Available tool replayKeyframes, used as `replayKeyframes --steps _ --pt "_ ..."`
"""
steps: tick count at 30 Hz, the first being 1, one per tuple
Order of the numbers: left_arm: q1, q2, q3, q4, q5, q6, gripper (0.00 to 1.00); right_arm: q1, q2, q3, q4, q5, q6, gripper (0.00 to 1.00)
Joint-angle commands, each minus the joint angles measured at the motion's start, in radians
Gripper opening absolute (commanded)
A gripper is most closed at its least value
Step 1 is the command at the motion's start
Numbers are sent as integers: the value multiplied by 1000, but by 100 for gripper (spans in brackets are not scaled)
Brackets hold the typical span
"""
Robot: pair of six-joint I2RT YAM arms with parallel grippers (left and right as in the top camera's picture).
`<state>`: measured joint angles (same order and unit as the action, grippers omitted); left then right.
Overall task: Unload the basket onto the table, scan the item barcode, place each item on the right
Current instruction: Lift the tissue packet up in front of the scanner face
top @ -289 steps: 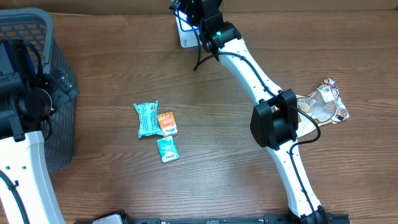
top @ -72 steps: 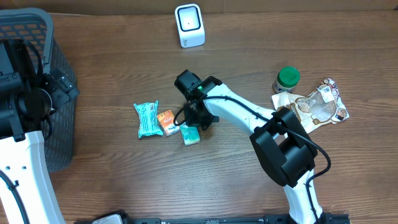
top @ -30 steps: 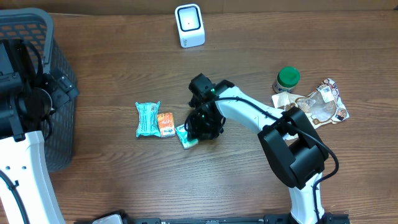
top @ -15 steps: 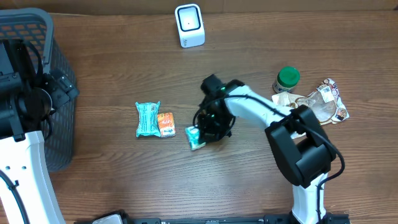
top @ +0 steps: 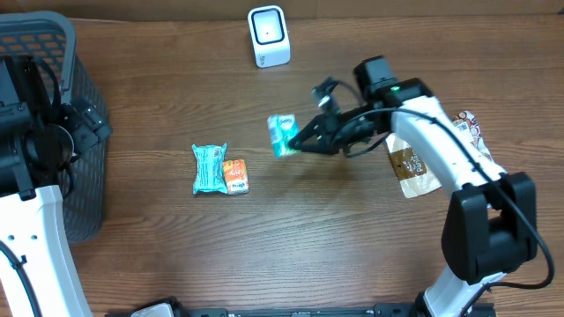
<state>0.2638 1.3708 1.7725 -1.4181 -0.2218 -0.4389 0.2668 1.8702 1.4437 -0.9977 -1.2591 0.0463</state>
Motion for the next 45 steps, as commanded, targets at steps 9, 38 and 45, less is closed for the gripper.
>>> replayKeyframes --steps 9,38,45 --pt "4 2 14 1 -14 -3 99 -108 -11 17 43 -311 0 4" --pt "4 2 14 1 -14 -3 100 234 -11 87 -137 1030 253 4" --pt "4 2 14 2 -14 -3 99 247 -8 382 -217 1373 290 4"
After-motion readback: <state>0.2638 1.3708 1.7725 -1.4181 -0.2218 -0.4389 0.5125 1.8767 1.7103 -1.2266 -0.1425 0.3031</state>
